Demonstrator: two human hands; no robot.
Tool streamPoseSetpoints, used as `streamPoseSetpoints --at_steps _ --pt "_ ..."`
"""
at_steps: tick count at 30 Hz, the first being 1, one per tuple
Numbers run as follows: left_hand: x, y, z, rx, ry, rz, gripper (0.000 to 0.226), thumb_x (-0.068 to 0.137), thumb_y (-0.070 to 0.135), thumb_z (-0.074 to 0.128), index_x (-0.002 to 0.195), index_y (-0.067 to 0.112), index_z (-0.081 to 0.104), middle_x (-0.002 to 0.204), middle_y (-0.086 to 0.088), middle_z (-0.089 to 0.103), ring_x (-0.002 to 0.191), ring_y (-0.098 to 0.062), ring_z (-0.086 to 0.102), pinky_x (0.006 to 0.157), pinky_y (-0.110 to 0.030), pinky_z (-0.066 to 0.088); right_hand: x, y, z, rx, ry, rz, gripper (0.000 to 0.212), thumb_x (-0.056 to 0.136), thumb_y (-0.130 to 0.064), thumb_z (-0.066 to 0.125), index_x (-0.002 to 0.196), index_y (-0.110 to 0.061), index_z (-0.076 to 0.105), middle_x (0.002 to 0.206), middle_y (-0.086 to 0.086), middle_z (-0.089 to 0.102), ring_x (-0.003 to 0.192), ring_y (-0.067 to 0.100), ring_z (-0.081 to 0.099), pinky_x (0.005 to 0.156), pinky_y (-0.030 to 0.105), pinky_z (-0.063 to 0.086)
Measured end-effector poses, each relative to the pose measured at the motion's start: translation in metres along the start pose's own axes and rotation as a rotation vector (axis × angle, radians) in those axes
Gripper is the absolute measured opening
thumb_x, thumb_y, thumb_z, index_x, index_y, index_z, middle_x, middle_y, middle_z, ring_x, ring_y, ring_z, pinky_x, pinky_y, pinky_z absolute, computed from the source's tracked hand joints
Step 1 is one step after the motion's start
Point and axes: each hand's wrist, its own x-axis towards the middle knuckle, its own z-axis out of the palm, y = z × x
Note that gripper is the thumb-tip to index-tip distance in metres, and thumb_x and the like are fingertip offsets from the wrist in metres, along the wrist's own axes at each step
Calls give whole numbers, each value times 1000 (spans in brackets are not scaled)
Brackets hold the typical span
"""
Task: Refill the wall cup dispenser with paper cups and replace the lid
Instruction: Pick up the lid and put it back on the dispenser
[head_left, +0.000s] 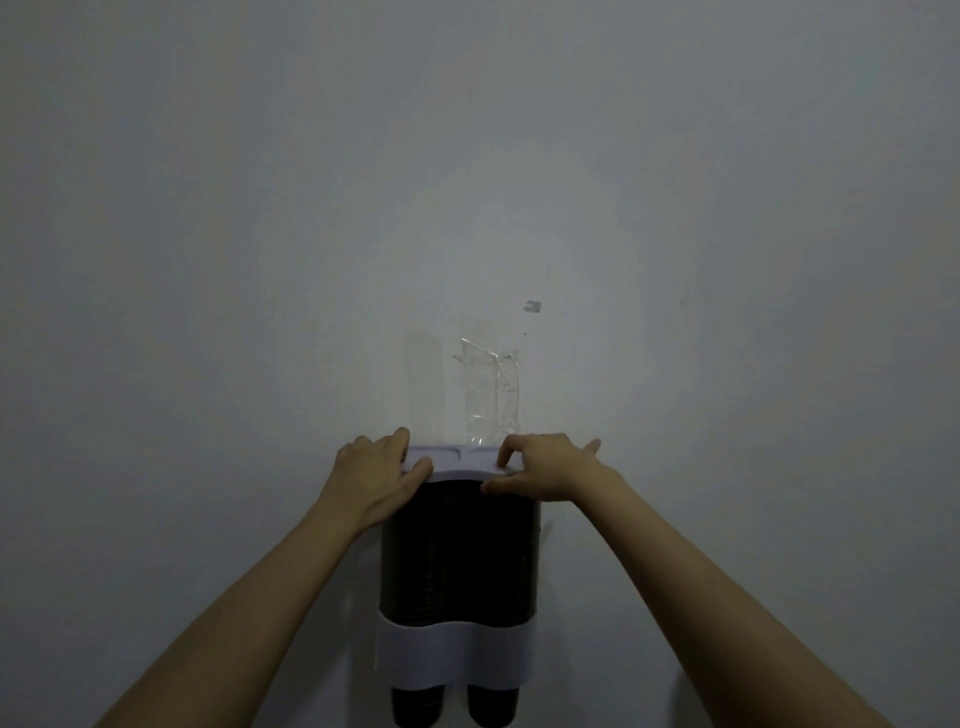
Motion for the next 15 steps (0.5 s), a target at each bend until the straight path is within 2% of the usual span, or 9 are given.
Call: streamPoseSetpoints --at_steps 2,5,7,10,12,15 --pt "3 6 -4 96 -61 -5 46 82 51 16 91 13 40 104 -15 63 85 -25 45 78 -33 31 -3 -8 -3 -22 -12 -33 57 81 -54 58 122 -16 49 133 12 52 126 31 43 110 62 21" --pt "2 14 -5 153 -137 6 46 93 37 16 123 11 40 118 -20 58 106 -32 51 91 -37 38 -7 -16 3 -56 -12 -72 65 78 -40 68 126 -9 39 131 17 49 119 33 49 101 48 40" --pt "0 13 1 141 -144 0 43 96 29 21 134 13 34 128 -23 51 114 -34 50 96 -40 42 -9 -17 13 -74 -7 -79 71 75 -35 71 130 -9 33 131 19 47 121 35 47 100 47 43" --pt "-3 9 7 87 -168 -23 48 92 28 16 134 11 35 135 -22 45 118 -35 47 98 -43 44 -11 -15 30 -29 7 -90 74 76 -29 69 133 -8 27 137 22 38 131 34 33 104 46 40" --pt "-5 11 7 101 -200 -29 55 89 32 10 134 13 35 139 -18 43 121 -35 44 102 -42 41 -13 -14 32 4 12 -86 69 78 -24 65 134 -7 26 138 22 35 133 33 30 103 43 39" --pt "-3 15 4 171 -265 -48 44 96 30 19 137 19 34 146 -14 36 128 -34 37 105 -44 31 -13 -15 26 2 -12 -73 70 78 -22 61 136 -8 24 140 21 34 133 33 29 104 43 39"
